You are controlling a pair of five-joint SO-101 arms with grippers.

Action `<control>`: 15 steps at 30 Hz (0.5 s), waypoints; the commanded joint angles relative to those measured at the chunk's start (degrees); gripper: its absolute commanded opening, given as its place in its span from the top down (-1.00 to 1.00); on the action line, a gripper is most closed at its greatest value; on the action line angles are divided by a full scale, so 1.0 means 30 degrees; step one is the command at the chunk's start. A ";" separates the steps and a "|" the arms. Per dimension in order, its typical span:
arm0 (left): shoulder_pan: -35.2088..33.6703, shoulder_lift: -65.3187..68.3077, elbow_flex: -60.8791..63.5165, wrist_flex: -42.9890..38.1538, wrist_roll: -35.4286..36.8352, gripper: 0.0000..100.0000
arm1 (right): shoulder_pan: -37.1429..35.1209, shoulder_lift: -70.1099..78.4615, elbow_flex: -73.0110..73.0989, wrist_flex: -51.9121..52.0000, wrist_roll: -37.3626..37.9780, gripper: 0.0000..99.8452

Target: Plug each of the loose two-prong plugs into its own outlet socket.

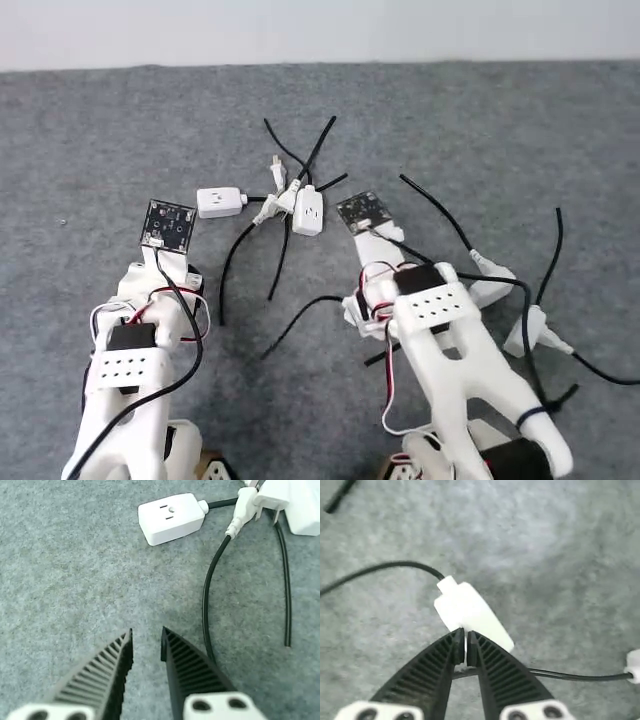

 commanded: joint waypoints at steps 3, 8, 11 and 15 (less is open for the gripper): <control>0.0059 -0.0381 -0.0220 -0.0440 0.0000 0.82 | 0.0777 -0.0366 0.0322 -0.1333 0.0322 0.98; 0.0059 -0.0381 -0.0220 -0.0440 0.0000 0.82 | 0.0747 0.0982 0.0674 -0.2623 0.0908 0.98; 0.0088 -0.0381 -0.0220 -0.0440 0.0000 0.82 | 0.0777 0.1275 0.0029 -0.2593 0.0938 0.98; 0.0117 -0.0381 -0.0190 -0.0440 0.0000 0.82 | 0.0542 0.1128 -0.0879 -0.2125 0.2608 0.98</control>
